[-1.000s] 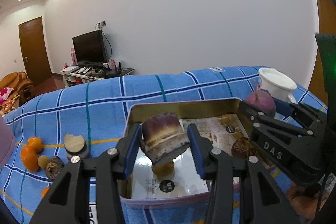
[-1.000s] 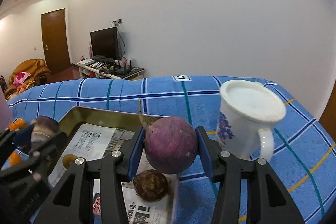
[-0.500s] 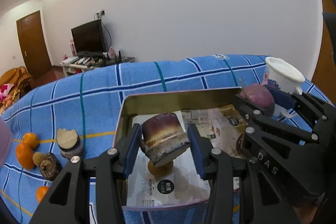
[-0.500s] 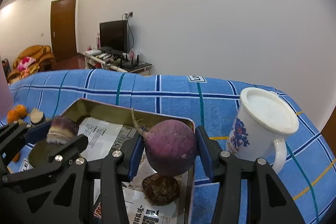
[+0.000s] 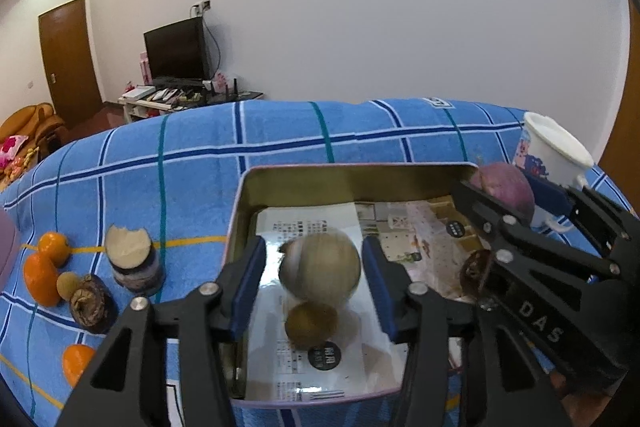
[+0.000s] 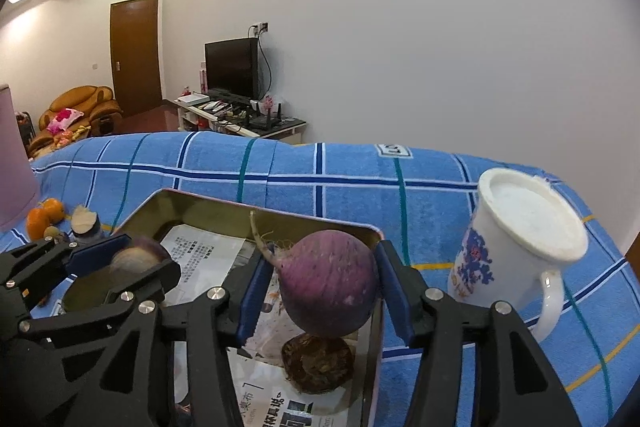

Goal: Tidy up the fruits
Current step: 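Carry the turnip and sugarcane piece over the pink tin with both grippers, then lower both items into the tin and open both grippers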

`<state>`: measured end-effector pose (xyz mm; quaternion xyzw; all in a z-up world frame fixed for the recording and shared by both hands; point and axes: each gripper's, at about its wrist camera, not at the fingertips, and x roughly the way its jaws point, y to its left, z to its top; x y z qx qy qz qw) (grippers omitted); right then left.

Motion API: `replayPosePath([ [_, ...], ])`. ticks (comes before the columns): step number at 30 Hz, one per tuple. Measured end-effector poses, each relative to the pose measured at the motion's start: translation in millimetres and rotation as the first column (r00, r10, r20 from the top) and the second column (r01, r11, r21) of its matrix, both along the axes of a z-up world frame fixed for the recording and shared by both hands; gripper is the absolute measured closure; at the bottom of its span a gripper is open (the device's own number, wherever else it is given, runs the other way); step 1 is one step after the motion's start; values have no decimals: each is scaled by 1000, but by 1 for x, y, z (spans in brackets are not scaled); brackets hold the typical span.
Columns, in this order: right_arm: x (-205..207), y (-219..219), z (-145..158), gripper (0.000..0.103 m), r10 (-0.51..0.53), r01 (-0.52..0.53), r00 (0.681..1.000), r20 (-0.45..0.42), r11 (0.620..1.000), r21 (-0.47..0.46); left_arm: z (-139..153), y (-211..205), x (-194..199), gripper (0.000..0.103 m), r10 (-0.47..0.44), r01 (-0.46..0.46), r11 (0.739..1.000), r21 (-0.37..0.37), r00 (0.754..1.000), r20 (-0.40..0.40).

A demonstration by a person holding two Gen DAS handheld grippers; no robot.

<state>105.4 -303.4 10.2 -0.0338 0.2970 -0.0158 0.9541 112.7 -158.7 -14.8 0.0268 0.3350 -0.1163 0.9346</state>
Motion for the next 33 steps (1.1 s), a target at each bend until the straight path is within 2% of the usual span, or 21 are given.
replayPosePath([
  [2,0,-2,0,47,1,-1,1000,-5,1000,26,0,4,1,39,23,-23,1000,-5,1000,3],
  [5,1,-6,-1,45,3,-2,1000,-10,998,69,0,7,-1,39,20,-20,1000,-18,1000,8],
  [10,0,-6,0,43,5,-4,1000,-5,996,87,1,9,-6,39,22,-22,1000,-21,999,34],
  [12,-1,-8,0,42,11,-11,1000,0,994,107,3,13,-10,33,43,-42,999,-23,998,55],
  [14,-2,-10,1,42,22,-23,1000,7,991,133,5,16,-14,18,82,-80,997,-20,993,82],
  [17,-5,-13,4,41,44,-49,999,27,982,183,9,26,-17,3,127,-124,992,-33,984,123],
  [20,-8,-16,8,40,76,-87,996,54,964,252,16,35,-22,0,149,-140,988,-64,977,152],
  [24,-15,-22,12,33,102,-133,989,107,930,344,19,33,-27,0,171,-172,985,-10,967,190],
  [27,-32,-16,22,32,36,-88,978,205,965,248,19,33,-32,0,169,-178,984,27,963,211],
  [29,-44,-9,28,15,-12,-35,959,283,987,159,19,35,-37,0,184,-200,979,46,954,235],
  [30,-49,-5,30,3,-33,-8,948,318,992,128,20,34,-38,0,192,-211,976,55,949,250],
  [33,-58,1,30,1,-55,23,928,368,995,93,21,35,-48,0,193,-234,967,104,932,306],
])
